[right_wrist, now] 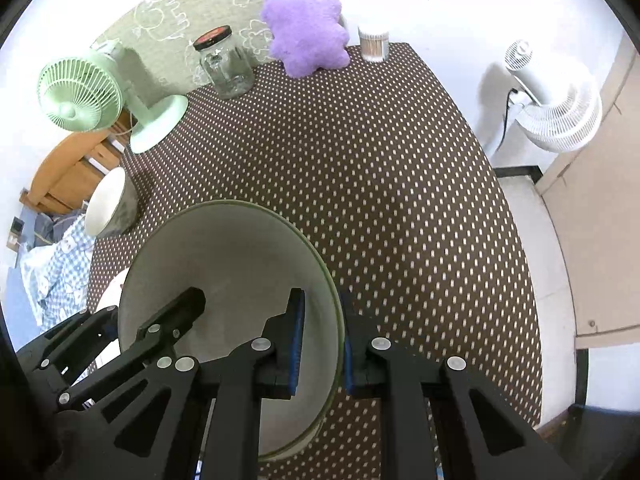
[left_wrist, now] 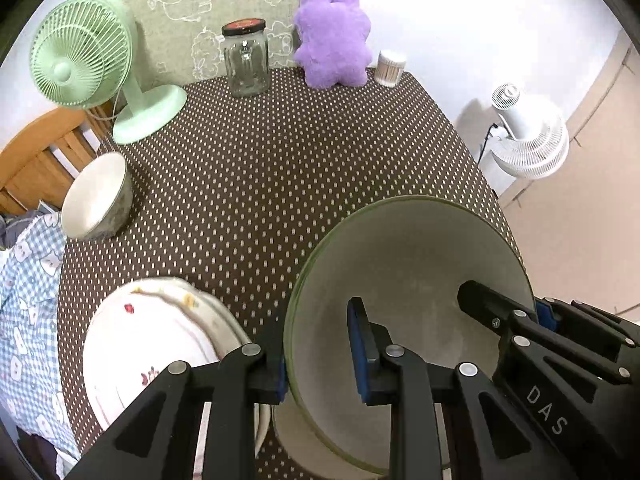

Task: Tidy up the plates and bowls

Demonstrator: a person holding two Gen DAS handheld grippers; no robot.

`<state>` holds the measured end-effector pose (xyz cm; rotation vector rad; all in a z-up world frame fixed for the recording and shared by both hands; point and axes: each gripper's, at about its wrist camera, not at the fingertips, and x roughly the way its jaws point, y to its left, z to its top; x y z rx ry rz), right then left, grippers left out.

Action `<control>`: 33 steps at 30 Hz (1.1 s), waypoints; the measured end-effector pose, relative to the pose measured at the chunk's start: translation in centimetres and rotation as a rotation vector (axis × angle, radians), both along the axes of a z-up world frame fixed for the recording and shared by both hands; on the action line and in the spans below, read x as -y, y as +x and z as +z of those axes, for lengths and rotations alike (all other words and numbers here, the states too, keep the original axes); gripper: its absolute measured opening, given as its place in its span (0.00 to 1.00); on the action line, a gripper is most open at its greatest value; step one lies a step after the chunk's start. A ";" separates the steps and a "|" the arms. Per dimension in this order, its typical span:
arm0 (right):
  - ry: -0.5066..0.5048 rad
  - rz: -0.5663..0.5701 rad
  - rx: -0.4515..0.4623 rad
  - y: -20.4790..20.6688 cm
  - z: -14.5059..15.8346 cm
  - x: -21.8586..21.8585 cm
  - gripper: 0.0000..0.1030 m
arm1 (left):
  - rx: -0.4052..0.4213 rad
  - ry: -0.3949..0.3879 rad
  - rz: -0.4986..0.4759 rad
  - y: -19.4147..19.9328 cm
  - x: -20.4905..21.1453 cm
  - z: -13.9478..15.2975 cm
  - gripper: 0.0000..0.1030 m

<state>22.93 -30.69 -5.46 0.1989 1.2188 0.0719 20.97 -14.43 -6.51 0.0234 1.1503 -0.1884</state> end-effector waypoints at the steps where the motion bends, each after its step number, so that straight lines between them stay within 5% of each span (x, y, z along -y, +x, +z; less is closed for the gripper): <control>1: 0.000 -0.005 -0.008 -0.6 -0.2 -0.2 0.18 | -0.005 0.000 -0.004 -0.3 -0.1 -0.2 0.21; 14: 0.008 -0.059 -0.083 -5.0 -3.5 -1.4 0.18 | -0.059 0.003 -0.046 -3.5 -1.2 -2.8 0.21; 33: -0.043 -0.026 -0.052 -4.2 -4.8 -1.8 0.18 | -0.053 -0.036 -0.033 -3.4 -1.1 -4.2 0.21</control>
